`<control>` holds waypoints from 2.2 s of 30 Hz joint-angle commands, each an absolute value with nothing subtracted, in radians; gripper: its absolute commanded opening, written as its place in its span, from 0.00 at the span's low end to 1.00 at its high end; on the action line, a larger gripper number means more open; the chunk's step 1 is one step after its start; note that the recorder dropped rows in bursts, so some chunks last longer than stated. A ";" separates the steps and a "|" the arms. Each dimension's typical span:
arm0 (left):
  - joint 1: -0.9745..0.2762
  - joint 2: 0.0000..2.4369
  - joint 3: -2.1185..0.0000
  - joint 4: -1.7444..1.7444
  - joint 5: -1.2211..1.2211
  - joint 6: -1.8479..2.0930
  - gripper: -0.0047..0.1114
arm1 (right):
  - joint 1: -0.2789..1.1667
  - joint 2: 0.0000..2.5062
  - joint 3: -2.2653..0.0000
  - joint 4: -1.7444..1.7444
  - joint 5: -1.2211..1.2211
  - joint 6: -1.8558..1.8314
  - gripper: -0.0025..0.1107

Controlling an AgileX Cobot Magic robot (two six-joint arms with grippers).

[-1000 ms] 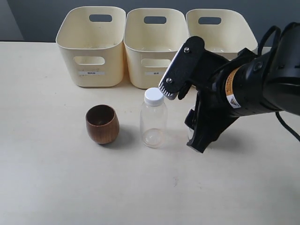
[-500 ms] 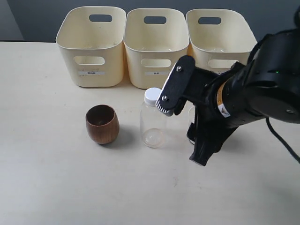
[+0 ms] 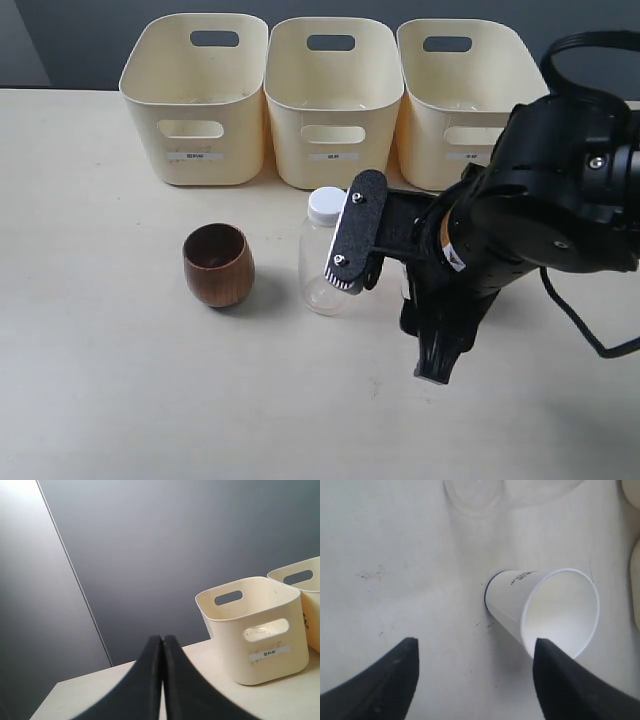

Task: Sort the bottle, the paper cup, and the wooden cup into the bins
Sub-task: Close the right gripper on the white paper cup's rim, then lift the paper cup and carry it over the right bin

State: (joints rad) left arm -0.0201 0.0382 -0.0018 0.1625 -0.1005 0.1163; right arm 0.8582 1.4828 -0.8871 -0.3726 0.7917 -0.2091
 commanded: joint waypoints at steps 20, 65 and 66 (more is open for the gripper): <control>-0.022 0.036 0.000 0.163 -0.107 0.114 0.04 | 0.768 1.558 -0.893 -0.443 0.686 -0.227 0.57; -0.022 0.036 0.000 0.163 -0.107 0.114 0.04 | 0.768 1.370 -0.893 -0.740 0.617 0.047 0.02; -0.022 0.036 0.000 0.163 -0.107 0.114 0.04 | 0.768 1.336 -0.893 -0.751 0.574 0.070 0.02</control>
